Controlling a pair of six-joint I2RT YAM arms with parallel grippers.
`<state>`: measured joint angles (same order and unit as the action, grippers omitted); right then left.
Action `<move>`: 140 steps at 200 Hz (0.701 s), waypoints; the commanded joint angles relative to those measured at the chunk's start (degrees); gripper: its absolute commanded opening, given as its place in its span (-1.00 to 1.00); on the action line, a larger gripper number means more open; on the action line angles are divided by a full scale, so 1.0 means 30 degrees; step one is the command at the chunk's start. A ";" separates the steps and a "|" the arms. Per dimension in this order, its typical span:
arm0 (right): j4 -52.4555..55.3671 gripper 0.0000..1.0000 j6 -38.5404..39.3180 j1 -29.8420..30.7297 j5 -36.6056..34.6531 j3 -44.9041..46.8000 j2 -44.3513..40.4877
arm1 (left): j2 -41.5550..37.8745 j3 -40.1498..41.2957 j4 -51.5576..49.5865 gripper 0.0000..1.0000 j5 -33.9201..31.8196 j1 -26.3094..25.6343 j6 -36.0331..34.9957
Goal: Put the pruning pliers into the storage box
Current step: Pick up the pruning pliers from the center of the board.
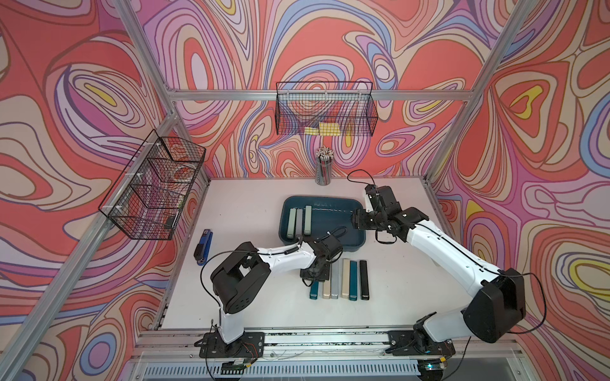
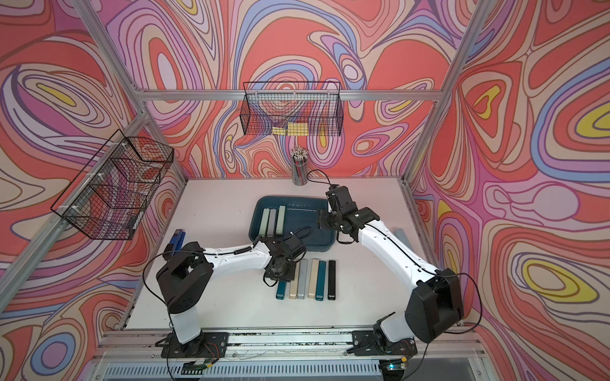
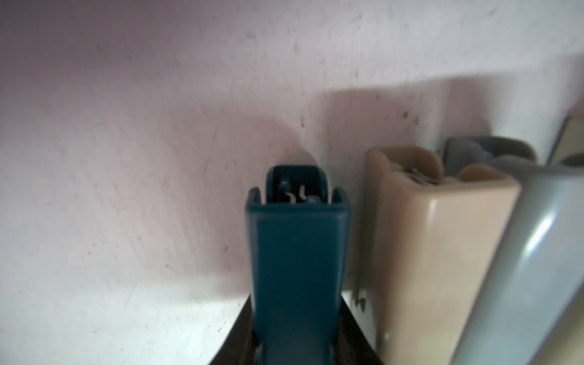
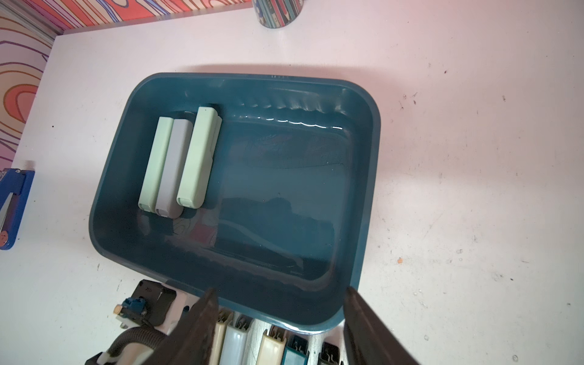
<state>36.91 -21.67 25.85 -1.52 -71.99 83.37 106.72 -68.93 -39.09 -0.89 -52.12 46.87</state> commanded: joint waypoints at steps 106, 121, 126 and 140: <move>-0.0261 0.27 -0.0010 0.0015 0.0556 -0.0802 0.0506 | -0.2673 -0.4871 -0.6775 -0.63 -0.1634 0.0260 -0.1245; -0.0345 0.27 -0.0038 0.0002 0.0560 -0.0733 0.0457 | -0.2503 -0.6396 -0.7331 -0.62 -0.1762 0.0559 -0.1497; -0.0377 0.27 -0.0070 0.0003 0.0538 -0.0695 0.0442 | -0.2381 -0.6968 -0.7455 -0.61 -0.1756 0.0703 -0.1624; -0.0365 0.27 -0.0040 0.0001 0.0494 -0.0719 0.0394 | -0.1832 -0.8571 -0.7758 -0.60 -0.1813 0.1204 -0.2020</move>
<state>36.64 -21.74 25.85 -0.08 -73.60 85.14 100.55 -87.85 -57.14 -4.14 -50.87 42.68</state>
